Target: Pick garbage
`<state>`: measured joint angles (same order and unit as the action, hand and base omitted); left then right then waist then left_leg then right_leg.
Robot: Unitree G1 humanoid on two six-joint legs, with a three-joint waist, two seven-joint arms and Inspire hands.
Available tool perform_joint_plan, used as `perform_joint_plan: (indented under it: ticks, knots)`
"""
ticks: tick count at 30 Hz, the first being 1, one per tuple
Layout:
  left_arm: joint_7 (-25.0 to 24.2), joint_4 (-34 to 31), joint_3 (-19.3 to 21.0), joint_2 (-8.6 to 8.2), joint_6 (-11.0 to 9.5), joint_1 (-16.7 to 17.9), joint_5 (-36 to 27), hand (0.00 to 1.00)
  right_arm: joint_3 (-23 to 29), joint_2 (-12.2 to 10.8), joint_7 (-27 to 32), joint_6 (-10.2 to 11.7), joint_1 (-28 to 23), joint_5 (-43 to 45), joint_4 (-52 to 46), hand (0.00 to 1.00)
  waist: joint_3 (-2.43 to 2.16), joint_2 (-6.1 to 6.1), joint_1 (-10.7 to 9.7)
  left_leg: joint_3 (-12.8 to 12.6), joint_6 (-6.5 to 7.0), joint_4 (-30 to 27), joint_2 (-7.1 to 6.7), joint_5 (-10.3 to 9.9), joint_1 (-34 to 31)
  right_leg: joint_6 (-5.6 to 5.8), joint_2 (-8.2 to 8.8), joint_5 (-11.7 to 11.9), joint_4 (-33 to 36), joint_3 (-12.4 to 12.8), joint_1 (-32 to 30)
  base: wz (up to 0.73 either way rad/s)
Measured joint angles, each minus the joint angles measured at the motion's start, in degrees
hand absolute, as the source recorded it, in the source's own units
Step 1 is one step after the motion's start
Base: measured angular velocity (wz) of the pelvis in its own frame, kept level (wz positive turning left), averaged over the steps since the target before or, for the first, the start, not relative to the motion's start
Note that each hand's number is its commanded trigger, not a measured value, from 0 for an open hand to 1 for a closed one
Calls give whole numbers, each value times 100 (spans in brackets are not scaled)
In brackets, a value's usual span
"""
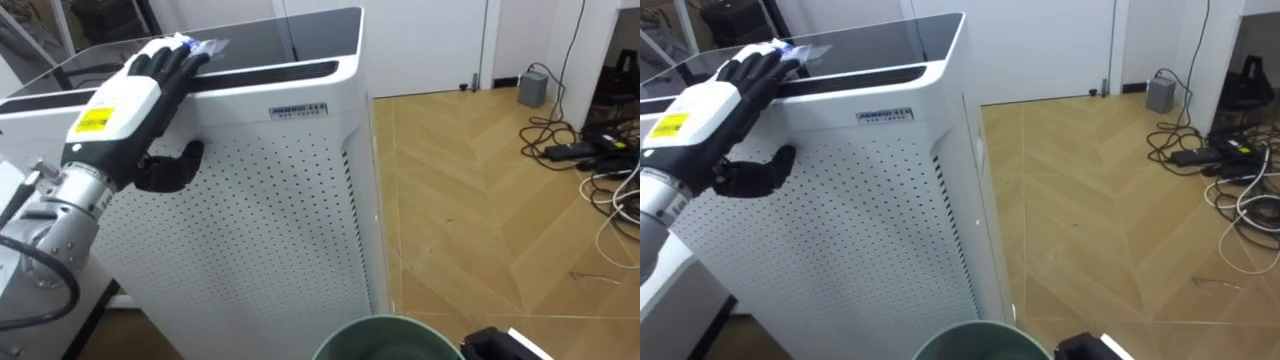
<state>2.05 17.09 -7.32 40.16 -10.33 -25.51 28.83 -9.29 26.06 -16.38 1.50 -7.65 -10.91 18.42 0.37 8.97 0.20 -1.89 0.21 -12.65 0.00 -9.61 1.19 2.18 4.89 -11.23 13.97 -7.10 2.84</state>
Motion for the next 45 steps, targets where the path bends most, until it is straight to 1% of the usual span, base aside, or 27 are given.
perform_joint_plan:
  ticks: [2, 6, 7, 8, 9, 10, 11, 12, 15, 17, 18, 21, 22, 23, 25, 26, 30, 33, 36, 40, 45]
  knots:
    - [-139, 75, 68, 0, 1, -29, 0, 0, 22, 5, -2, -32, 0, 0, 0, 100, 6, 35, -6, -23, -2, -2, 0, 2, -2, -2, 9, -31, 106, 33, -77, -6]
    - [-205, 214, 123, 0, 1, -88, 8, 0, 93, 5, -3, -41, 0, 0, -3, 100, 13, 26, 0, -76, -10, -10, -1, 8, -8, -9, 24, -99, 236, 91, -175, -9]
    - [-259, 231, 161, 0, 3, -91, 3, 0, 130, 5, 8, -45, 0, 1, -4, 100, 21, 16, -5, -83, -13, -11, -2, 12, -5, -13, 29, -112, 281, 93, -187, 0]
    - [-271, 237, 184, 0, 29, -94, 2, 12, 163, 8, 24, -47, 0, 4, -4, 100, 33, -1, -10, -83, -15, -13, -6, 15, -3, -14, 35, -138, 301, 95, -207, 0]
    - [-271, 248, 194, 0, 37, -98, 2, 56, 175, 11, 32, -48, 0, 13, -8, 100, 39, -9, -11, -82, -17, -15, -6, 16, -4, -13, 35, -147, 314, 99, -234, 0]
    - [-272, 277, 241, 0, 37, -106, 8, 70, 195, 17, 54, -73, 0, 45, -54, 100, 45, -24, -8, -91, -20, -17, -8, 17, -26, -18, 37, -166, 367, 112, -292, 0]
    - [-274, 278, 291, -2, 41, -112, 8, 93, 222, 20, 72, -117, -1, 81, -120, 100, 46, -32, -16, -91, -21, -45, -9, 18, -67, -19, 42, -178, 406, 106, -310, 0]
    - [-275, 277, 292, -2, 41, -123, 8, 100, 234, 23, 80, -127, 0, 91, -122, 100, 45, -32, -10, -91, -22, -53, -8, 19, -76, -20, 42, -177, 412, 104, -317, 0]
    - [-273, 304, 429, -12, 45, -209, 8, 100, 273, 19, 124, -214, -1, 173, -134, 100, 43, -40, 0, -118, -23, -58, -12, 20, -74, -31, 58, -184, 478, 110, -356, -5]
    - [-262, 443, 557, -15, 151, -372, 11, 100, 273, 18, 144, -289, 0, 185, -156, 100, 41, -38, -6, -141, -24, -56, -14, 20, -57, -31, 61, -184, 479, 124, -347, -5]
    - [-286, 489, 607, 18, 185, -408, 78, 100, 275, 23, 166, -300, -1, 199, -158, 100, 37, -32, -11, -144, -22, -50, -22, 21, -42, -29, 69, -185, 480, 128, -334, 0]
    - [-237, 494, 609, 21, 179, -411, 209, 100, 283, 4, 256, -402, 1, 227, -162, 100, 33, -31, 6, -153, -2, -41, -45, 34, 19, -6, 95, -202, 483, 116, -275, 5]
    - [-213, 514, 682, 20, 207, -412, 213, 100, 281, -20, 245, -406, 1, 242, -162, 100, 37, -37, -3, -153, 3, -19, -49, 38, 49, 7, 98, -210, 481, 114, -281, 0]
    - [-213, 575, 772, 22, 295, -419, 214, 100, 282, -35, 242, -406, 1, 240, -163, 100, 36, -40, -20, -153, 7, -6, -55, 42, 55, 14, 102, -214, 481, 114, -279, 0]
    - [-176, 688, 875, 21, 384, -421, 219, 100, 283, -46, 243, -407, 1, 238, -163, 100, 37, -46, -44, -152, 10, -4, -60, 44, 54, 15, 105, -213, 481, 115, -271, 0]
    - [-168, 687, 949, 22, 393, -421, 248, 100, 284, -59, 244, -406, 1, 236, -163, 100, 36, -58, -45, -153, 11, -3, -60, 44, 50, 13, 105, -208, 481, 114, -250, 0]
    - [-86, 632, 971, 27, 388, -427, 450, 100, 284, -56, 247, -407, 1, 239, -163, 100, 27, -68, -15, -152, 12, -8, -61, 47, 53, 11, 112, -205, 477, 89, -226, 3]
    - [-21, 647, 974, 38, 480, -453, 468, 100, 282, -77, 243, -407, 1, 232, -162, 100, 30, -72, -16, -152, 13, -6, -62, 53, 58, 11, 118, -205, 465, 74, -212, 1]
    - [17, 653, 962, 43, 519, -527, 587, 100, 278, -102, 252, -407, 1, 230, -160, 100, 39, -84, -16, -152, 13, -3, -69, 53, 73, 13, 126, -207, 459, 70, -195, 0]
    - [21, 643, 942, 75, 542, -580, 683, 100, 265, -105, 243, -407, 1, 230, -160, 100, 67, -113, -16, -152, 13, 4, -69, 53, 81, 16, 125, -211, 442, 61, -180, 0]
    - [24, 631, 942, 79, 542, -593, 691, 100, 265, -107, 242, -407, 1, 228, -160, 100, 68, -107, -12, -152, 14, 5, -68, 52, 50, 21, 119, -209, 395, 59, -184, 0]
